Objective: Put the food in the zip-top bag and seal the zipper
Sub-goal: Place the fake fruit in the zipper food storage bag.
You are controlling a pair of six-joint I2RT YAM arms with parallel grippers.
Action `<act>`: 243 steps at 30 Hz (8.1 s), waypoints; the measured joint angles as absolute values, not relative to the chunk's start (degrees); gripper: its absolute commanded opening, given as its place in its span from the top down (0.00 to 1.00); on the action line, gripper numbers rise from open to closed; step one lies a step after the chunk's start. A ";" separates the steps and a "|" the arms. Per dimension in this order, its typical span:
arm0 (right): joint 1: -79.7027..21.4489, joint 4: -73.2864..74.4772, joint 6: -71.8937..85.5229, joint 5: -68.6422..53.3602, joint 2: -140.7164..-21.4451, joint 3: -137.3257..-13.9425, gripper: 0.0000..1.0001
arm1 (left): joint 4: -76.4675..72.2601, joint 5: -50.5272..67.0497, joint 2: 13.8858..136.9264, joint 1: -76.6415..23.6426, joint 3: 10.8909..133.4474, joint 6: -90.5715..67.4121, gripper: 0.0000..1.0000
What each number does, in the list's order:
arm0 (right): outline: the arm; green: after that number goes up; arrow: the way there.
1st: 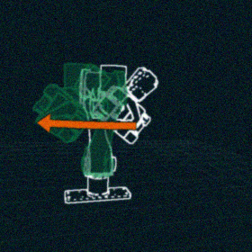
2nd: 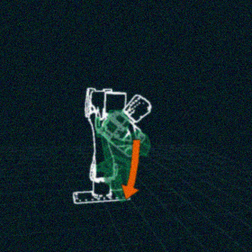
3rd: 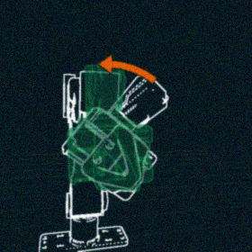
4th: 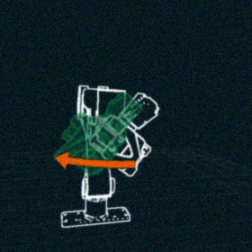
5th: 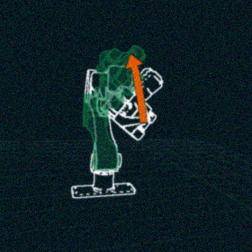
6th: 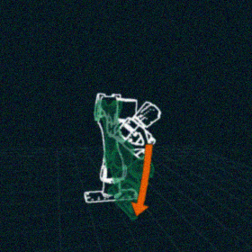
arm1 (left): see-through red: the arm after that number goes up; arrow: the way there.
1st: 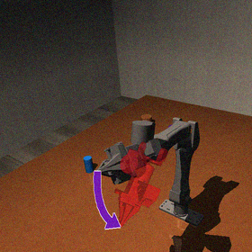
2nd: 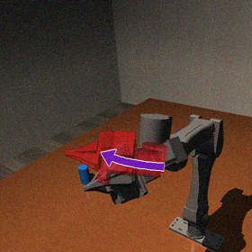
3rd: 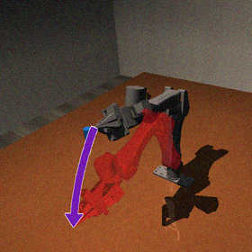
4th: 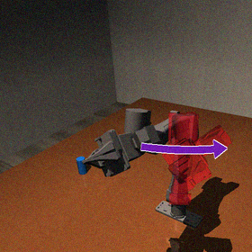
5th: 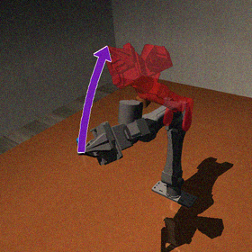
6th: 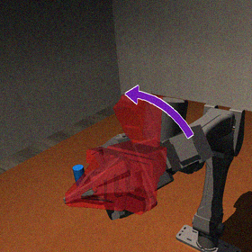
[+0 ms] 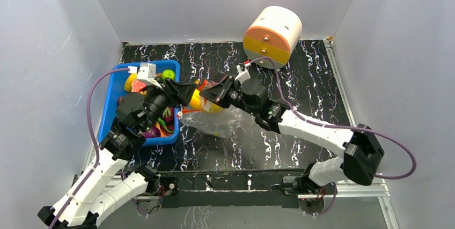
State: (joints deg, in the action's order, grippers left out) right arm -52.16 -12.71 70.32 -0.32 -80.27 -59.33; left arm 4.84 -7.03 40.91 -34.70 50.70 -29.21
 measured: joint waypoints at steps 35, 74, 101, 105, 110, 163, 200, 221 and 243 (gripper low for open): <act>-51.31 -0.99 46.98 -8.12 -49.12 -51.68 1.00 | 7.77 24.16 39.77 -34.70 41.23 -46.68 0.38; -51.31 -1.52 43.35 -6.02 -56.16 -51.68 1.00 | 10.15 24.73 49.01 -34.70 39.81 -53.45 0.64; -51.27 1.10 50.39 0.38 -55.05 -47.03 1.00 | 11.84 21.67 47.99 -34.70 50.57 -40.91 1.00; -51.27 1.34 52.66 1.96 -55.07 -44.77 1.00 | 10.15 22.39 48.27 -34.70 50.54 -39.48 1.00; -51.27 0.75 53.36 5.41 -54.08 -42.26 1.00 | 9.65 22.44 48.21 -34.70 48.21 -37.89 1.00; -51.27 -5.02 46.28 3.68 -46.94 -25.34 1.00 | 16.12 20.99 55.61 -41.63 46.83 -21.52 0.39; -51.27 -5.89 50.61 2.04 -48.03 -25.39 1.00 | 15.49 0.82 71.99 -55.99 47.59 -26.61 0.86; -51.24 4.75 47.81 11.33 -47.24 -31.73 1.00 | 15.05 -1.52 58.19 -57.23 48.45 -27.11 1.00; -51.24 28.93 40.75 22.57 -36.07 -47.72 1.00 | 3.92 1.54 59.37 -57.52 49.74 -30.04 0.91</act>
State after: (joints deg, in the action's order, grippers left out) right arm -51.24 28.93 40.75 22.57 -36.07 -47.72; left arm 3.92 1.54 59.37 -57.52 49.74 -30.04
